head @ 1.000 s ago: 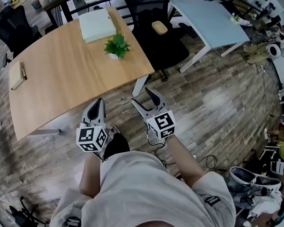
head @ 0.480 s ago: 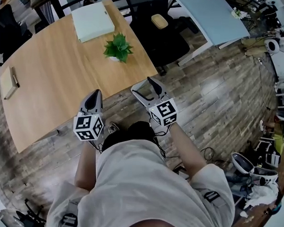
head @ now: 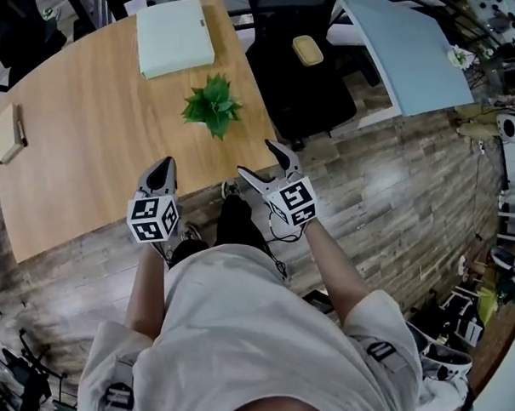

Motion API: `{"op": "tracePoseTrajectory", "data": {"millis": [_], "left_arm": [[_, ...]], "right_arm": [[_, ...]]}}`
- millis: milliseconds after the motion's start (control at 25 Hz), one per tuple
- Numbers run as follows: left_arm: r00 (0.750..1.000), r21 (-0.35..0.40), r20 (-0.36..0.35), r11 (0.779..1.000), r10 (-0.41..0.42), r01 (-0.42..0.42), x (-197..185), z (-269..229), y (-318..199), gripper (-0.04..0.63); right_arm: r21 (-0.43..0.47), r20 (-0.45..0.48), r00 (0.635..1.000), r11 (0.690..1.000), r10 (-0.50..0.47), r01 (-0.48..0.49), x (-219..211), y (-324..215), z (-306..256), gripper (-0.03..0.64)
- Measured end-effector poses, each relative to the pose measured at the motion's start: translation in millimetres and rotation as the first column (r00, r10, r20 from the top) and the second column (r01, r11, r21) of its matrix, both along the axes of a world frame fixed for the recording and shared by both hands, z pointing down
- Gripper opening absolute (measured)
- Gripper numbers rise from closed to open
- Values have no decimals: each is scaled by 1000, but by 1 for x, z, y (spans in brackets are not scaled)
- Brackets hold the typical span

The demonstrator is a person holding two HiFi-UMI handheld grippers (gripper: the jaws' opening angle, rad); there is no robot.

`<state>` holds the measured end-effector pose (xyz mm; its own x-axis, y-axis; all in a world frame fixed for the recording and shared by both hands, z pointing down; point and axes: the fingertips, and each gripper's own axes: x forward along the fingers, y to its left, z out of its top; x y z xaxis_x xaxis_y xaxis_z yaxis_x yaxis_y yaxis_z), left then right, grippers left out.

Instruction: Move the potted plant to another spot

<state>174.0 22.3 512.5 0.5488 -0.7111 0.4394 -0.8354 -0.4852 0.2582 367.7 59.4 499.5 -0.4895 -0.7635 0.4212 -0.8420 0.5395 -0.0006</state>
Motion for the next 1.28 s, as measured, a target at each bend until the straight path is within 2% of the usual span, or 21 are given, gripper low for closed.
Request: {"op": "tracePoseTrajectory", "data": {"millis": [120,320,680,1040,1280], "left_arm": [[999,-39,26,998,-38,39,11,11,-16,12],[997,-99,30,992,-76,78,36,41,-38,12],[980,-188,74,962,-185,196,41,80,-26,12],[954,-214,82,930,-287,299,25,89,-21,12],[931,-210,83,907,-354,364,11,88,-17,12]], "right_arm": [[-22,16,998,998,-65,65,11,-22,8,380],[-72,-14,986,984,-165,164,28,-67,44,402],[-137,14,955,945,-296,295,21,-97,94,437],[-158,-9,930,919,-366,360,1,-125,119,451],[-135,-24,901,894,-433,426,-19,-140,125,463]]}}
